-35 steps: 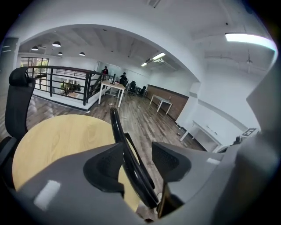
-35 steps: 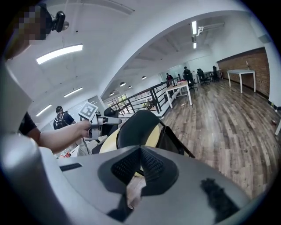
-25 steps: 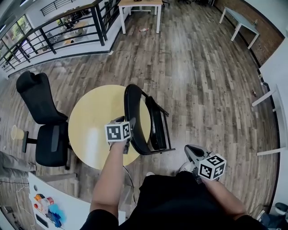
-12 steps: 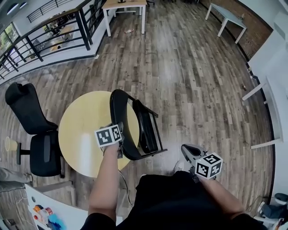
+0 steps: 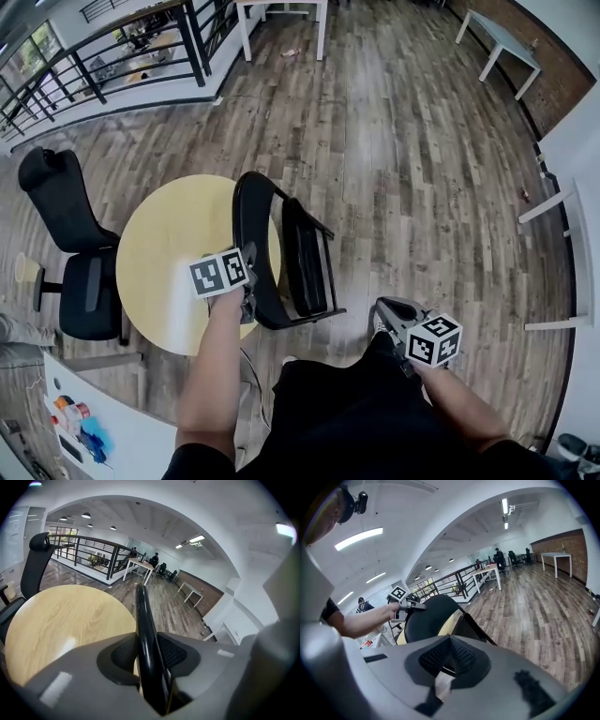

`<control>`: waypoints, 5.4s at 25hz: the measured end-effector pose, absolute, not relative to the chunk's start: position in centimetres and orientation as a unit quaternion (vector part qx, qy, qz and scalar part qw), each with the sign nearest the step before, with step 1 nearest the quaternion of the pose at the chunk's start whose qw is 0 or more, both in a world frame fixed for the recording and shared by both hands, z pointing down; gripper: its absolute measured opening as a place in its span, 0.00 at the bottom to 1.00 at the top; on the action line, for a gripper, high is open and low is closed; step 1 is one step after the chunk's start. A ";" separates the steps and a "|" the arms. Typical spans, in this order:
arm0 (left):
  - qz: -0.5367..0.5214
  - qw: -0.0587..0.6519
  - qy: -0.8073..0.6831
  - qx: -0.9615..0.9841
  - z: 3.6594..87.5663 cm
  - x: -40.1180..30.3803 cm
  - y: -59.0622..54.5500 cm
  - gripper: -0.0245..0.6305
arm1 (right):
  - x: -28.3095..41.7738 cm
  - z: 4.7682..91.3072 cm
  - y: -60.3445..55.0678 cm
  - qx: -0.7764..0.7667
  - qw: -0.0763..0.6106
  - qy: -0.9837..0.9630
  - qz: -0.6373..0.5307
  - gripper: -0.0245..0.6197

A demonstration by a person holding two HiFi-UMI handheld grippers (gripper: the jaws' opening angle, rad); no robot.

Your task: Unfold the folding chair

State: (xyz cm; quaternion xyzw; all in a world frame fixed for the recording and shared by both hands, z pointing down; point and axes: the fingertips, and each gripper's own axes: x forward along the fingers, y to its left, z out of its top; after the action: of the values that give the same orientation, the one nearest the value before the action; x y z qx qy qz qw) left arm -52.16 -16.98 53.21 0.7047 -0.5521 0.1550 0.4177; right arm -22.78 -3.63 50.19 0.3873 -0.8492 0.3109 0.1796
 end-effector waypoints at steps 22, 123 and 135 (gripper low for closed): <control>0.169 0.368 -0.615 0.676 48.5 -34.9 -18.7 0.22 | -17.0 56.9 -14.5 0.185 0.190 -0.890 0.372 0.20; -0.024 0.509 -0.473 0.719 58.5 -30.3 -18.2 0.20 | 8.0 86.8 -20.6 0.059 0.088 -0.732 0.673 0.30; -0.053 0.521 -0.450 0.723 62.1 -31.2 -17.7 0.20 | 11.5 90.1 -21.0 0.036 0.040 -0.725 0.687 0.30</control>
State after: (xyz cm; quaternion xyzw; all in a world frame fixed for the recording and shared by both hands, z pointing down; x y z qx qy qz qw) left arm -31.20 -17.73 62.07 0.7233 -0.4503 -0.0530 0.5208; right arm 11.46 -21.03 90.13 0.0356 -0.7247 0.6870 0.0399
